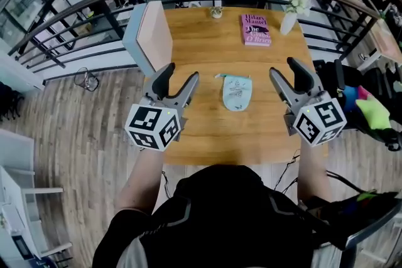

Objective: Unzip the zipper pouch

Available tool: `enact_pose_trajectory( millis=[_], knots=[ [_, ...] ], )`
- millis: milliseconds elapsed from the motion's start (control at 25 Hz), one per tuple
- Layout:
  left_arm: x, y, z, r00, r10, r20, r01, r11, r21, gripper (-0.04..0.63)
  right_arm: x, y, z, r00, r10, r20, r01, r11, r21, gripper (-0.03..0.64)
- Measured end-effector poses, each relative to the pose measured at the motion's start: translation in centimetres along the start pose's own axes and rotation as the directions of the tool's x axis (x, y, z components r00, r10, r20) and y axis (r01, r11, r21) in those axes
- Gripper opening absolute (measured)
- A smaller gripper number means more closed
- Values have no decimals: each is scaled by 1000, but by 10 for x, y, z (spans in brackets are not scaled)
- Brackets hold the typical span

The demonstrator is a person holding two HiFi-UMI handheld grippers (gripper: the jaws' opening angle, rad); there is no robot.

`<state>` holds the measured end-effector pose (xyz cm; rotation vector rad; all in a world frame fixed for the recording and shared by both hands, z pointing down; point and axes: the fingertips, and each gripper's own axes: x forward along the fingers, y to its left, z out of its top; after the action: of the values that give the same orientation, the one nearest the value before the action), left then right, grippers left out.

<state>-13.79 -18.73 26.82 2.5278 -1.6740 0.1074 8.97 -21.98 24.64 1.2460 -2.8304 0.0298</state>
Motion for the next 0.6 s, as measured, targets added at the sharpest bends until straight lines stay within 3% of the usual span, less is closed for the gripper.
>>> enact_pose_trajectory(
  millis=[440, 600],
  knots=[
    [79, -20, -22, 995, -1, -98, -3, 999, -43, 287, 35, -76, -42, 995, 77, -57, -73, 995, 72, 241],
    [104, -17, -37, 991, 35, -127, -41, 998, -41, 287, 51, -104, -72, 990, 100, -100, -89, 990, 109, 241]
  ],
)
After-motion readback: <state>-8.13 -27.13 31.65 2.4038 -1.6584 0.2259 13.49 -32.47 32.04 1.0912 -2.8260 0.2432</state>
